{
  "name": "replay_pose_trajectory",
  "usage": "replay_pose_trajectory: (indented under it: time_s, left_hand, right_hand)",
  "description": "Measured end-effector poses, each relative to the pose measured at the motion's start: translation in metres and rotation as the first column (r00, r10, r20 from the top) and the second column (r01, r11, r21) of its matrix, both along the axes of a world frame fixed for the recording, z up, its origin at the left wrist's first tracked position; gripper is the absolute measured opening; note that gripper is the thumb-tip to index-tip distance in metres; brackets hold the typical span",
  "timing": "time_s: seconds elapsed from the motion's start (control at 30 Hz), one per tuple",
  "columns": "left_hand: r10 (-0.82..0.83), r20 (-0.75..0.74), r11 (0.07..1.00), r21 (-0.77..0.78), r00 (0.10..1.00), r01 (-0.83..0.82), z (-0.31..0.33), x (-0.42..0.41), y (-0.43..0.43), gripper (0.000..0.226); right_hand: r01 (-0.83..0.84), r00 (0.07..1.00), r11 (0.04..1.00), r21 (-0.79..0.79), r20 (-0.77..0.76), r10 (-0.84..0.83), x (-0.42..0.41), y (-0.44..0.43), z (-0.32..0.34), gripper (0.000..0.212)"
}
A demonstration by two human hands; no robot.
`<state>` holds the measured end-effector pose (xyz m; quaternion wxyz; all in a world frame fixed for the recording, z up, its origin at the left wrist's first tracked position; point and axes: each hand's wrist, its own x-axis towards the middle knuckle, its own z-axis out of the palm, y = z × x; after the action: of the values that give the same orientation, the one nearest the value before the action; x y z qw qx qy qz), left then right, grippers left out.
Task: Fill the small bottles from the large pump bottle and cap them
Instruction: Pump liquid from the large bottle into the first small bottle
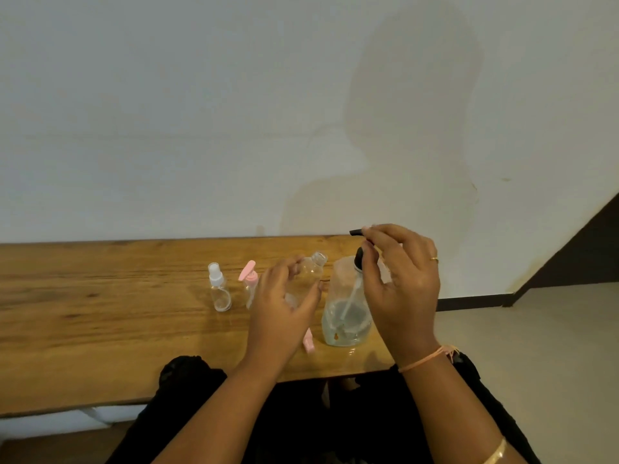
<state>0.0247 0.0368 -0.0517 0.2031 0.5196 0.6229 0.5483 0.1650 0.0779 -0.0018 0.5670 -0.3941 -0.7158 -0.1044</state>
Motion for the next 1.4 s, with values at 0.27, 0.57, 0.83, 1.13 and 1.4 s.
replay_pose_trajectory:
  time_s: [0.27,0.57,0.83,1.13,1.4]
  left_hand:
    - [0.000,0.013,0.998,0.064,1.000,-0.001,0.017,0.004,0.015,0.049]
    - [-0.001,0.020,0.995,0.097,1.000,-0.001,0.020,0.017,0.029,0.049]
    - [0.029,0.207,0.987,0.149,0.978,-0.061,0.029,0.018,0.029,0.057]
    - [-0.311,0.501,0.950,0.193,0.807,0.246,0.037,0.012,0.033,0.046]
    - [-0.316,0.493,0.948,0.124,0.810,0.294,0.034,0.007,0.031,0.042]
  right_hand:
    - [-0.032,0.997,0.975,-0.219,0.062,0.047,-0.001,0.021,-0.010,0.034]
    - [-0.068,0.996,0.982,-0.177,0.050,0.078,0.005,0.027,-0.011,0.032]
    - [-0.063,0.996,0.983,-0.174,0.058,0.074,0.004,0.027,-0.012,0.035]
    - [-0.058,0.997,0.978,-0.200,0.032,0.066,0.005,0.028,-0.011,0.031]
    - [-0.105,0.994,0.974,-0.200,0.012,0.110,0.010,0.029,-0.023,0.033]
